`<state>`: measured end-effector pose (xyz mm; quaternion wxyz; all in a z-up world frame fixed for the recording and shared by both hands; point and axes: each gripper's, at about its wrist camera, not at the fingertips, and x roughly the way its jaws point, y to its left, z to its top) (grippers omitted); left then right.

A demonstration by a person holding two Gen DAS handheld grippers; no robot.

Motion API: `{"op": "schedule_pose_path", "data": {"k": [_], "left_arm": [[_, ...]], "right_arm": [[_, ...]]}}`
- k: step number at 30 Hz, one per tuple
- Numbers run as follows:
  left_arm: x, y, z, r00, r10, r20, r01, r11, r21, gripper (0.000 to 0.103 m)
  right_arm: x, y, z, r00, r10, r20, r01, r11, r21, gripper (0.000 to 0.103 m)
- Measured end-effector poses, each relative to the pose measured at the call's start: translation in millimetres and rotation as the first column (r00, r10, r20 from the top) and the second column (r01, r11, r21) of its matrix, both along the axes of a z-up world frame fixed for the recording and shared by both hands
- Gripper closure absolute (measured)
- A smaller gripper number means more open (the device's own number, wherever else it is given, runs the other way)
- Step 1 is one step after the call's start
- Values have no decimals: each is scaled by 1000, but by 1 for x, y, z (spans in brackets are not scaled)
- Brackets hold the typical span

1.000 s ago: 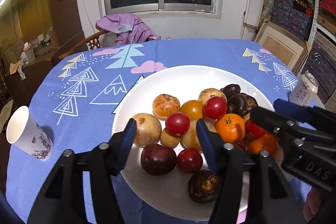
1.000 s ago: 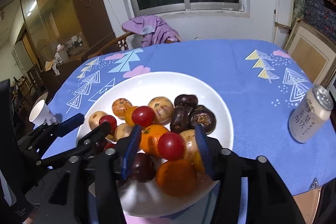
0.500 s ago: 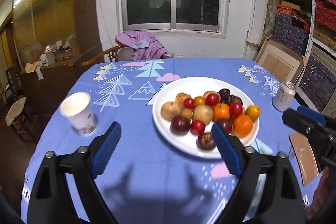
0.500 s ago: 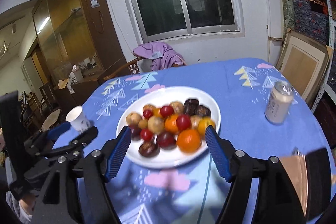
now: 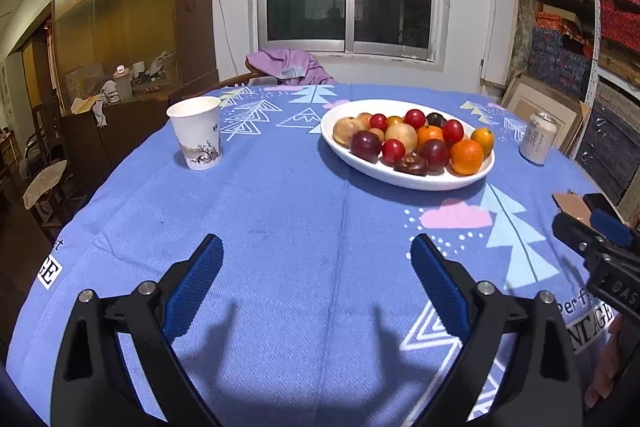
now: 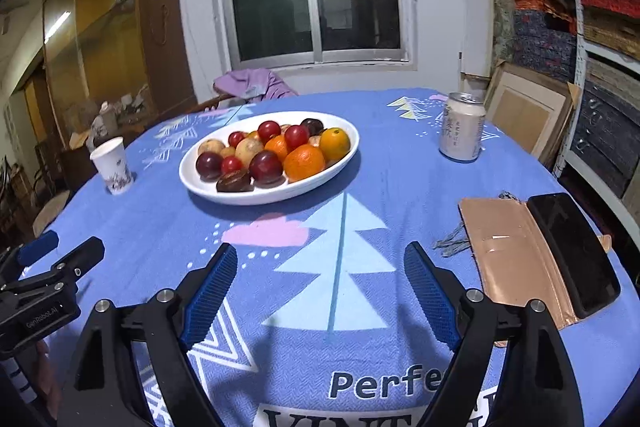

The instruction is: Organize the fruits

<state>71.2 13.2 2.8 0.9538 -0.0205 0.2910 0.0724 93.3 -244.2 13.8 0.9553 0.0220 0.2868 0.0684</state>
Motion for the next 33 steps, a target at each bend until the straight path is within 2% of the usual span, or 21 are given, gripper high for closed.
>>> {"op": "schedule_pose_path", "data": {"k": [2, 5, 11, 18, 23, 27, 33], "left_arm": [[2, 0, -2, 1000, -4, -12, 4, 1000, -1, 8], [7, -4, -1, 1000, -15, -23, 16, 1000, 15, 8], [2, -15, 5, 998, -57, 3, 57, 996, 67, 5], [1, -17, 12, 994, -108, 10, 108, 994, 24, 4], [1, -18, 17, 994, -106, 23, 105, 994, 31, 4], [1, -16, 17, 993, -120, 12, 120, 993, -9, 4], [0, -17, 18, 993, -120, 17, 119, 993, 11, 4]], "right_arm": [[0, 2, -2, 1000, 9, -13, -9, 1000, 6, 12], [-1, 12, -3, 1000, 25, -13, -25, 999, -35, 12], [-7, 22, -2, 999, 42, 7, -41, 995, -86, 10], [-8, 20, 1, 999, 30, 19, -29, 996, -82, 8], [-8, 19, 1, 999, 31, 18, -30, 996, -83, 8], [-8, 19, 2, 999, 32, 18, -30, 996, -85, 8], [-8, 20, 2, 999, 32, 17, -30, 996, -88, 8]]}}
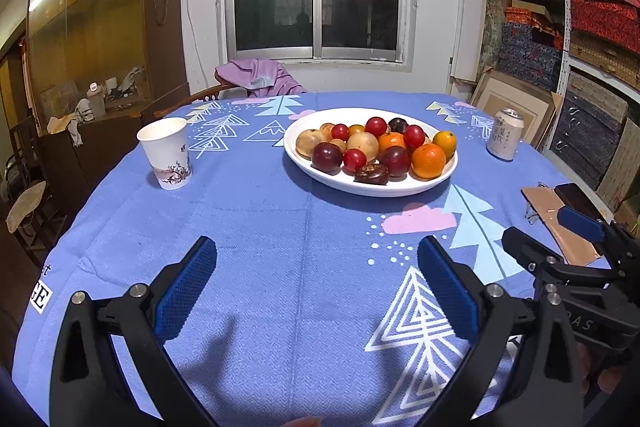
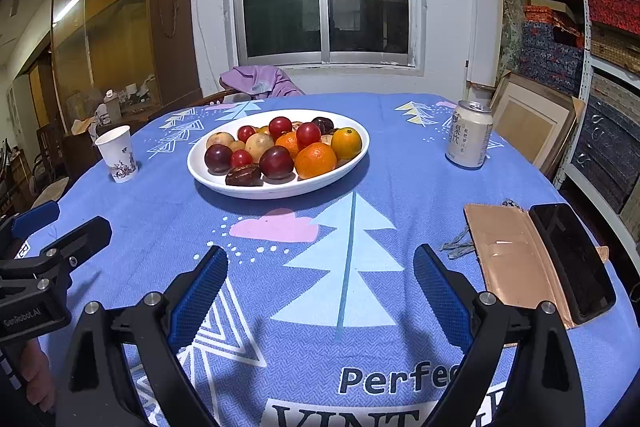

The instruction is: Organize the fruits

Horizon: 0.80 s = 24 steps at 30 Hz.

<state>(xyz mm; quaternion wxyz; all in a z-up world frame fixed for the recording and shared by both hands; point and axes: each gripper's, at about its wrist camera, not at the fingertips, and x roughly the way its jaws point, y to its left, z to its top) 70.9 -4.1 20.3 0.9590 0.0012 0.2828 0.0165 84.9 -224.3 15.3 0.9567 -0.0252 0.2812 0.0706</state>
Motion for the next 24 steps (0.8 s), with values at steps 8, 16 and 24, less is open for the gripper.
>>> {"op": "schedule_pose_path", "data": {"k": [8, 16, 24], "left_arm": [[-1, -1, -1, 1000, 0, -1, 0, 1000, 16, 4], [-2, -5, -1, 1000, -16, -1, 16, 999, 31, 4], [-6, -8, -1, 1000, -25, 14, 24, 999, 39, 4]], "right_arm": [[0, 0, 0, 1000, -1, 1, 1, 1000, -1, 8], [1, 1, 0, 1000, 0, -2, 0, 1000, -5, 7], [0, 2, 1, 1000, 2, 1, -2, 1000, -10, 7]]}}
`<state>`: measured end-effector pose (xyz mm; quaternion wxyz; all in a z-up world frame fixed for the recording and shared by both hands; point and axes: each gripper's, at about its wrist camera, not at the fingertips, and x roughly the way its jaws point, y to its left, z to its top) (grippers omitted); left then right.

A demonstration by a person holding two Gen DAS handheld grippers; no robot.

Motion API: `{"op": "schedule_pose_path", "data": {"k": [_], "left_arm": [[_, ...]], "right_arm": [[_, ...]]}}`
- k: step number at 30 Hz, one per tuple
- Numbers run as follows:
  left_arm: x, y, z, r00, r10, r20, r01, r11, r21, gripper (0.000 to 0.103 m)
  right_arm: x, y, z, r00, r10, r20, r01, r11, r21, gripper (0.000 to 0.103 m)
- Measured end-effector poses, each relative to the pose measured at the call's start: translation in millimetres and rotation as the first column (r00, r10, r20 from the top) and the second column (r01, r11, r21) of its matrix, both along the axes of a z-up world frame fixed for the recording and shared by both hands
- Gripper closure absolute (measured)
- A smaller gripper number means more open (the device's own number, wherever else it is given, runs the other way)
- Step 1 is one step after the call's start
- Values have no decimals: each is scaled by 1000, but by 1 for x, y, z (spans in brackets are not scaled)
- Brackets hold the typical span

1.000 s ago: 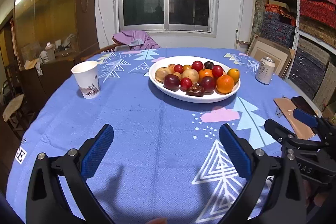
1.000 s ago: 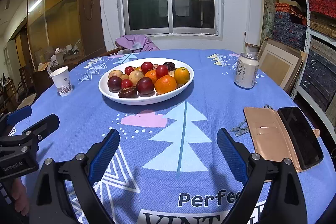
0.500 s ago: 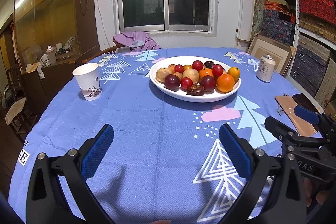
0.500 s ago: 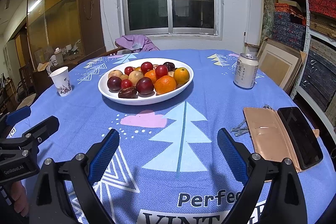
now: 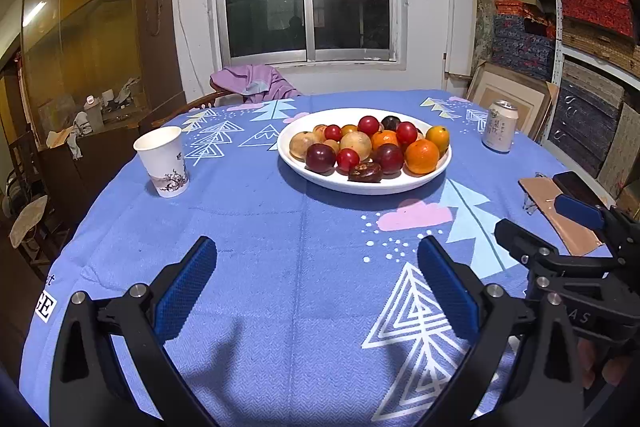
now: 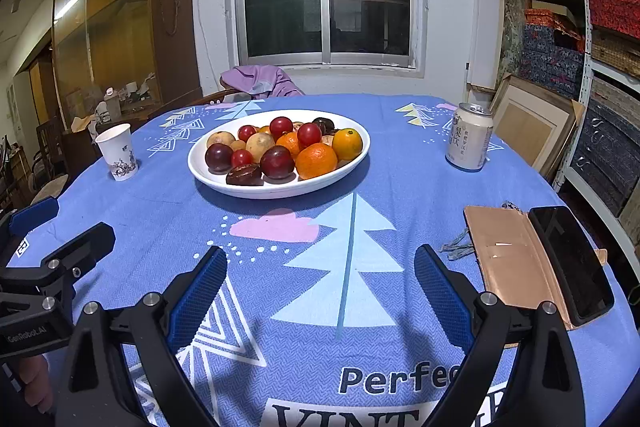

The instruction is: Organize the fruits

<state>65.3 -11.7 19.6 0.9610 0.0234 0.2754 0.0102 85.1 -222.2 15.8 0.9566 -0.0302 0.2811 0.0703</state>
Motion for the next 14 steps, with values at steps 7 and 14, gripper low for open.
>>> {"op": "schedule_pose_path", "data": {"k": [7, 14], "left_arm": [[-3, 3, 1, 1000, 8, 18, -8, 1000, -24, 4], [-3, 2, 2, 1000, 13, 22, -13, 1000, -1, 4]], "right_arm": [[0, -1, 0, 1000, -3, 2, 3, 1000, 4, 7], [0, -1, 1, 1000, -4, 3, 4, 1000, 4, 7]]}}
